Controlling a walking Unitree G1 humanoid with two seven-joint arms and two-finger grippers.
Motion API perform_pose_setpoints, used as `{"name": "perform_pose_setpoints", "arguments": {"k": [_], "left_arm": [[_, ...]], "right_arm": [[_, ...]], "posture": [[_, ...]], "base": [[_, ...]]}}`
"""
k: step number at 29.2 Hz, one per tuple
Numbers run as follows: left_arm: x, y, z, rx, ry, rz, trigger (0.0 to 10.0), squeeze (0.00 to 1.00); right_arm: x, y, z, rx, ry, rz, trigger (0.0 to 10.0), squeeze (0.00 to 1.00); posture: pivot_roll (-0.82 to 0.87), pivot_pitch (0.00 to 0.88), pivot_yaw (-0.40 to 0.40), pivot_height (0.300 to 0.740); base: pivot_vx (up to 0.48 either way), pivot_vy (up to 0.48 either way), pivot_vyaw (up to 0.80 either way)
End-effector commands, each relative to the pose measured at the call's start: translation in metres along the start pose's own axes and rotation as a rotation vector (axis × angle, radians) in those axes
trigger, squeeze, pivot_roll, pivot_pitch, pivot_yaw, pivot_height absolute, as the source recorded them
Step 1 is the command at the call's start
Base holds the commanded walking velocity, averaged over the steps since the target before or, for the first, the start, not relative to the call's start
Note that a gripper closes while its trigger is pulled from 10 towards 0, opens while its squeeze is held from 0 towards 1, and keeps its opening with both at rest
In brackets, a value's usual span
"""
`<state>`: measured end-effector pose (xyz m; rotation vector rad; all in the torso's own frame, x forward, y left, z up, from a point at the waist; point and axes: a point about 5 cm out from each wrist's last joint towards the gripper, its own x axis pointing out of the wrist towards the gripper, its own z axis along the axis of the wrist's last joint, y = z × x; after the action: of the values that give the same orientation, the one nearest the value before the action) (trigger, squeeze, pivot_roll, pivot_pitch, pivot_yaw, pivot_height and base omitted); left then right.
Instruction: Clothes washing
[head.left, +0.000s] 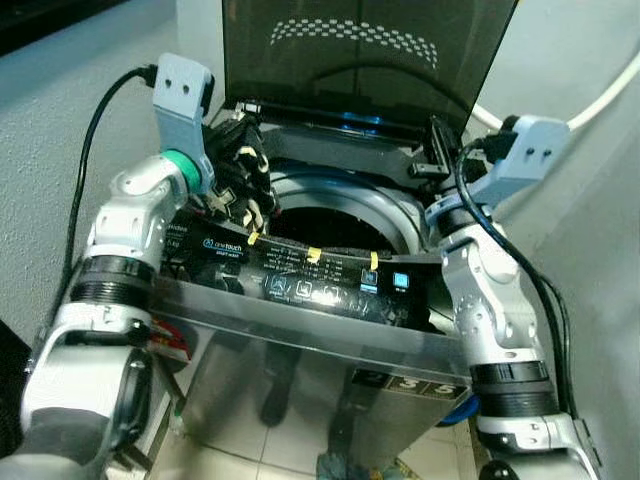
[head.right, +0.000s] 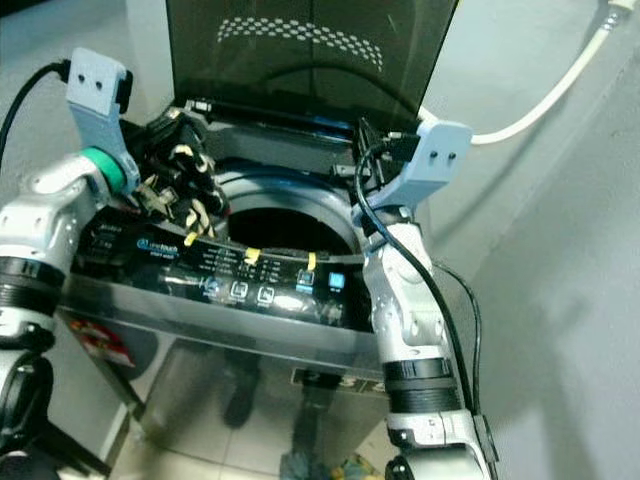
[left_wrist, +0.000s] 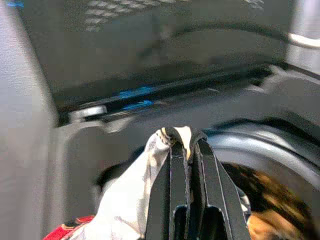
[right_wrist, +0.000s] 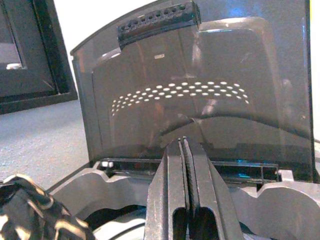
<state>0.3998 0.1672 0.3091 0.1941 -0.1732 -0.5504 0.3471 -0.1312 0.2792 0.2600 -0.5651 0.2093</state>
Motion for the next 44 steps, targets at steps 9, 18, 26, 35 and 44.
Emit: {"name": "perform_pose_setpoints", "arguments": {"k": [9, 18, 26, 35, 44], "left_arm": [[0.026, -0.037, 0.03, 0.132, -0.076, -0.418, 10.0, 0.0], [0.012, -0.08, 0.076, 0.113, -0.395, -0.632, 10.0, 0.0], [-0.015, -0.104, 0.113, 0.432, -0.731, -0.179, 10.0, 0.0], [-0.032, -0.094, 0.034, 0.101, -0.38, 0.009, 10.0, 0.0], [-0.013, -0.024, -0.001, -0.145, -0.047, 0.313, 10.0, 0.0]], "right_arm": [[-0.003, 0.004, -0.006, -0.004, 0.037, 0.002, 10.0, 0.0], [-0.015, 0.002, -0.004, -0.045, 0.027, -0.024, 10.0, 0.0], [-0.016, -0.001, -0.003, -0.094, 0.013, -0.037, 10.0, 0.0], [-0.021, 0.002, -0.009, -0.126, 0.026, -0.036, 10.0, 0.0], [-0.02, 0.0, -0.01, -0.132, 0.032, -0.036, 10.0, 0.0]], "posture": [[0.15, 0.104, -0.035, 0.74], [0.12, 0.083, 0.011, 0.74], [0.13, 0.06, 0.013, 0.74], [0.15, 0.039, 0.018, 0.74], [0.15, 0.053, 0.011, 0.74]], "base": [[0.0, 0.0, 0.0], [0.0, 0.0, 0.0], [0.0, 0.0, 0.0], [0.0, 0.0, 0.0], [0.0, 0.0, 0.0]]}}
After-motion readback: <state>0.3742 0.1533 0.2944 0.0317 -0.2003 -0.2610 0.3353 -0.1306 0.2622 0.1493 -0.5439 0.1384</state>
